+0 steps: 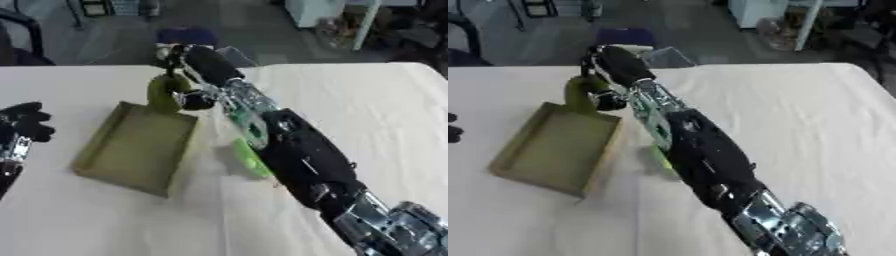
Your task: Pick up objects on the table and place them in the box.
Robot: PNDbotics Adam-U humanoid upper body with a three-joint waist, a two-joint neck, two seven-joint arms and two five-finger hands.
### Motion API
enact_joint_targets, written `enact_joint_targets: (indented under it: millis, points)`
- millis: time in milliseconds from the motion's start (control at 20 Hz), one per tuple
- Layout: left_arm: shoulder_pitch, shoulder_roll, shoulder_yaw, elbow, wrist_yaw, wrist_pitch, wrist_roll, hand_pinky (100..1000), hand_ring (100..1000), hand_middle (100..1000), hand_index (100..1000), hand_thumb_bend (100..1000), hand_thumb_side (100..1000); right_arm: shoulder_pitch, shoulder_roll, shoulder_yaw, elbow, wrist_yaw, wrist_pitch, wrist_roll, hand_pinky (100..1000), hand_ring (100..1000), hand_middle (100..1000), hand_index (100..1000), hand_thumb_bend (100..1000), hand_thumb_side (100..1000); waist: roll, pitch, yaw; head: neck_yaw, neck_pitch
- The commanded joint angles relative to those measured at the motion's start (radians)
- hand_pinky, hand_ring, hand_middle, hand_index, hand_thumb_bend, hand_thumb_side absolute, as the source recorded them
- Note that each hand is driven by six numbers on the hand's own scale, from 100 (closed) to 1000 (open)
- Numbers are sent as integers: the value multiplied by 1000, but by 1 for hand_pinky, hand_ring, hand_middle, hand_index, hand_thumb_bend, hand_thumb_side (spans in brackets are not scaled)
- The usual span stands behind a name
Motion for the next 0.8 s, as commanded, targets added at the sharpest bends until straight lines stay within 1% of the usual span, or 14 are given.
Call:
enact_joint_targets:
  millis: [50,300,500,550,600,650,700,750,800]
  points:
    - [-14,11,-2,-10,3,-2,-4,658,628,649,803,326,753,-10,27,12,-2,-4,-39,28,736,779,656,422,100,100,6,-16,2,-4,-5]
    - [-15,9,-2,-10,3,-3,-5,659,628,649,803,326,753,11,67,13,11,15,-62,25,733,782,659,429,100,100,8,-14,5,-8,-5]
    - [-15,9,-3,-10,4,-2,-5,658,627,649,803,326,753,21,80,15,8,37,-67,13,737,785,669,471,100,100,8,-14,7,-9,-6]
    - [-15,9,-3,-10,4,-2,-5,658,627,649,803,326,753,23,82,15,8,44,-67,10,740,788,680,525,100,100,7,-14,7,-10,-7]
    - [-15,9,-3,-10,3,-2,-5,659,627,649,803,327,753,23,83,14,8,50,-66,7,741,790,687,541,100,100,7,-14,7,-11,-7]
    - [-15,8,-2,-10,3,-2,-5,659,627,649,803,327,753,24,83,13,9,57,-65,4,743,795,702,599,100,100,7,-13,6,-12,-7]
    - [-15,9,-2,-10,3,-2,-5,659,627,649,803,327,753,24,83,11,10,63,-62,1,744,795,704,610,100,100,7,-13,6,-12,-7]
    - [-15,9,-2,-10,3,-2,-5,659,627,649,803,327,753,24,83,9,11,70,-57,-3,747,800,717,682,100,100,7,-13,6,-12,-8]
    - [-15,8,-2,-10,3,-2,-5,659,627,649,803,327,753,24,82,7,12,77,-50,-8,749,803,725,712,100,100,7,-13,5,-12,-8]
